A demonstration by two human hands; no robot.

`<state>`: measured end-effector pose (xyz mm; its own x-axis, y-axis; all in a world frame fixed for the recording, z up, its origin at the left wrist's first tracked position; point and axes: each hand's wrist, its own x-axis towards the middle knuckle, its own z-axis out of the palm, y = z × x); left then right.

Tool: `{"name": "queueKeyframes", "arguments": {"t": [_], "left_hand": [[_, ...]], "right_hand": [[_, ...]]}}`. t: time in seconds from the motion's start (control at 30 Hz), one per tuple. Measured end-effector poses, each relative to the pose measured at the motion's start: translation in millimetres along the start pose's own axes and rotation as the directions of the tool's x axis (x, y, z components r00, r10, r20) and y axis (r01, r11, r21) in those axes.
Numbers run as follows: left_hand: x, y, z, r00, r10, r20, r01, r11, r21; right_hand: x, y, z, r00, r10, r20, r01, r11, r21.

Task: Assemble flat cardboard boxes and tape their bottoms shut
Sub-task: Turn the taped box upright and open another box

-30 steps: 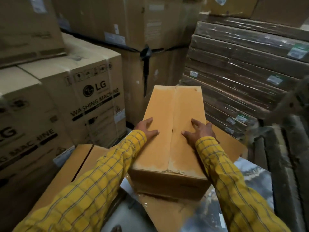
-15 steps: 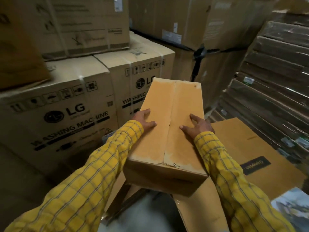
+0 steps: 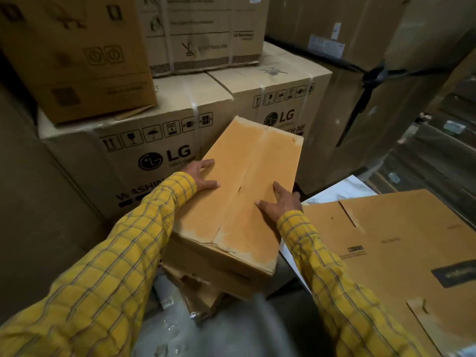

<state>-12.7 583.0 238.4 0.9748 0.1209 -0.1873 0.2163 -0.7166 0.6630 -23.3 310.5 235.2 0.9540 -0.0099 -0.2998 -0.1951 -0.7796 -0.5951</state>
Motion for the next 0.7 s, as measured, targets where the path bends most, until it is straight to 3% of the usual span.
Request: {"name": "queueKeyframes", "arguments": {"t": [0.27,0.53,0.7], "left_hand": [[7.5,-71.6,7.2,1.000,0.019,-0.002,-0.019,0.997,-0.069],[26.7,-101.8,-24.8,0.996,0.080,0.035,-0.078,0.995,-0.058],[29.0,-123.9,-35.0,0.993,0.047,0.113,-0.044,0.999,-0.031]], "right_hand": [[-10.5,-17.2,54.7,1.000,0.012,0.009,-0.011,0.994,-0.105],[-14.7,-25.1,91.6,0.999,-0.011,0.033,0.013,0.998,-0.063],[-22.4,-31.1,124.1,0.993,0.028,0.113,-0.028,1.000,0.001]]}}
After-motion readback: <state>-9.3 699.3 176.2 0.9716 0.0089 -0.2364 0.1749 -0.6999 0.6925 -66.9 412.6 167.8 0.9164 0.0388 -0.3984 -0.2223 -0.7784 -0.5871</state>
